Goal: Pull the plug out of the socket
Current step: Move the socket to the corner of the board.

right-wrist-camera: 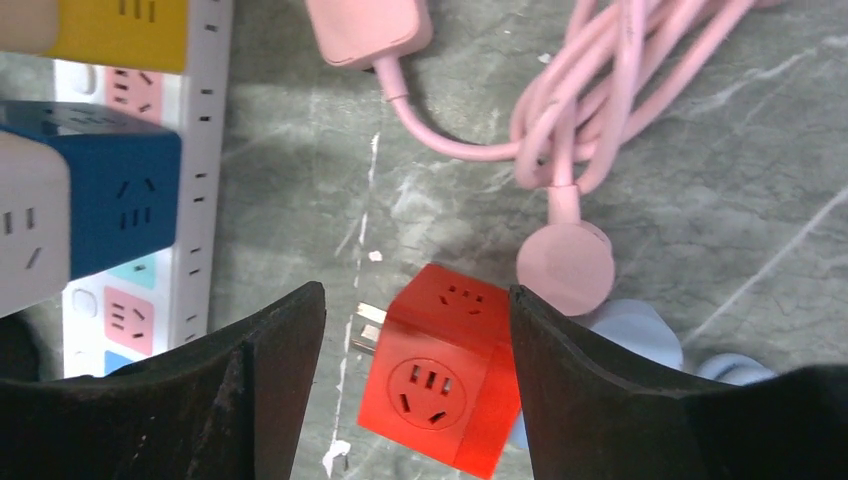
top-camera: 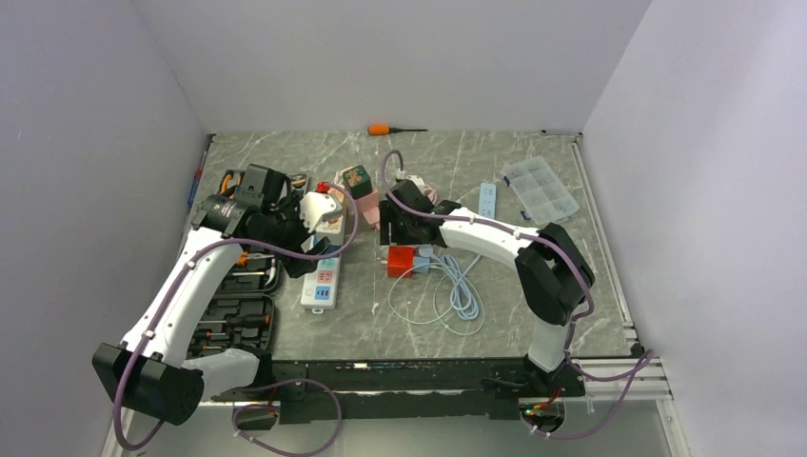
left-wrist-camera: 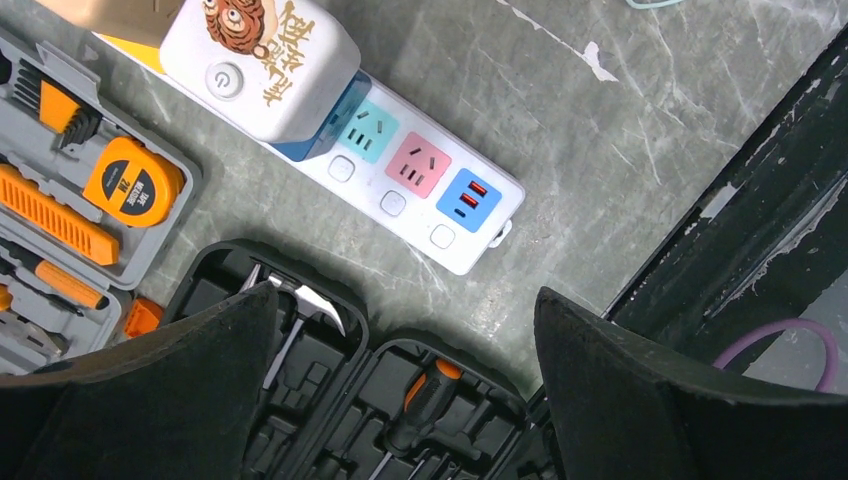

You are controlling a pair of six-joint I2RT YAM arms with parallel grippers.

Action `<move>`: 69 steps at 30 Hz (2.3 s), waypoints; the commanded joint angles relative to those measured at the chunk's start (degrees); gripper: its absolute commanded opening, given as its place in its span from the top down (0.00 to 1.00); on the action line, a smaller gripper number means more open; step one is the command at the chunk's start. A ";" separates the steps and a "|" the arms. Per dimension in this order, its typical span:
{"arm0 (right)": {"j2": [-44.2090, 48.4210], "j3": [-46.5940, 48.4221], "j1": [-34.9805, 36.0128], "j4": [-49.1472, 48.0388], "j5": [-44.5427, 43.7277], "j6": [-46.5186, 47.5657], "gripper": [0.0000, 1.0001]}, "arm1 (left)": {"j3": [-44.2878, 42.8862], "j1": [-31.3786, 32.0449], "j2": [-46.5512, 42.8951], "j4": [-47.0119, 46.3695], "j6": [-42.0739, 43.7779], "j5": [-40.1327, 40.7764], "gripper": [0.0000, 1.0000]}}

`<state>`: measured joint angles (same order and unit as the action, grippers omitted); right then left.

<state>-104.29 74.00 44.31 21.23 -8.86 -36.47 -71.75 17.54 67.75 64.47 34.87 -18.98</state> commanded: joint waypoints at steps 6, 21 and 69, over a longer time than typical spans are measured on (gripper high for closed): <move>-1.03 0.01 5.30 -3.71 5.12 4.91 0.39 | 1.96 -0.80 -2.37 -1.50 -0.09 -1.15 0.01; 15.72 -15.23 11.33 -0.51 9.05 10.44 0.30 | 3.29 -1.20 -3.76 -1.49 0.48 -0.90 0.01; 27.19 -41.46 18.53 -4.80 -9.12 -0.82 1.00 | 0.79 -1.28 -2.53 -0.49 0.01 0.69 0.01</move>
<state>-75.20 31.66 64.14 13.26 -7.66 -35.66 -70.11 16.58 66.48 64.27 34.89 -18.13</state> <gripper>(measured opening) 0.006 0.994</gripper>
